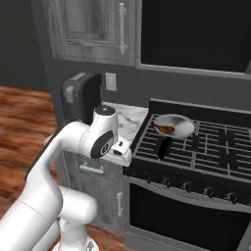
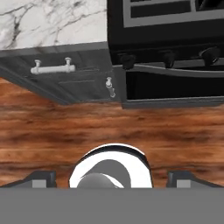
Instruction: Take the chicken drumsticks from the pan and place one on each plate on the dining counter.
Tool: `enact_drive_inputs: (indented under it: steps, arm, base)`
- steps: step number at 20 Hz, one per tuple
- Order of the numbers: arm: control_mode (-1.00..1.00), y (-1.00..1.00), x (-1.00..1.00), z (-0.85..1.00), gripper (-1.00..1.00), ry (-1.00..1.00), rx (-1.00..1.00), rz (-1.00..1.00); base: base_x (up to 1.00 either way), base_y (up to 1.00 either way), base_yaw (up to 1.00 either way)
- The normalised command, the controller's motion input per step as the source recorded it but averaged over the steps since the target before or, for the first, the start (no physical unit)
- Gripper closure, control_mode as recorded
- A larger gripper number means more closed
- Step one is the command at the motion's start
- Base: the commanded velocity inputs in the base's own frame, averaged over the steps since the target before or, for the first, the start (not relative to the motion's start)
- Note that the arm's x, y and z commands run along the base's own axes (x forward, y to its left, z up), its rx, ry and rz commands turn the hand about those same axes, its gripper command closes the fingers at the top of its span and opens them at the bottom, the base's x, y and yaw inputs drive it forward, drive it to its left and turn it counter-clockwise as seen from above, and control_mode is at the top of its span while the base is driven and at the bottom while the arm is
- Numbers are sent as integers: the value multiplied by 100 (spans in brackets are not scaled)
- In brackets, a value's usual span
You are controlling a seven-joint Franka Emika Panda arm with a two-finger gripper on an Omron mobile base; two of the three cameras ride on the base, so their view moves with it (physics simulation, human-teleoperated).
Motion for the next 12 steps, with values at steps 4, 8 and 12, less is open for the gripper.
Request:
enact_drive_inputs:
  steps: [4,8,12]
  arm:
    - [100,0,0,0,-100,0,0,0]
    - [100,0,0,0,-100,0,0,0]
    - [100,0,0,0,-100,0,0,0]
  base:
    - [47,-64,30]
    - [23,-81,11]
    - [26,-68,0]
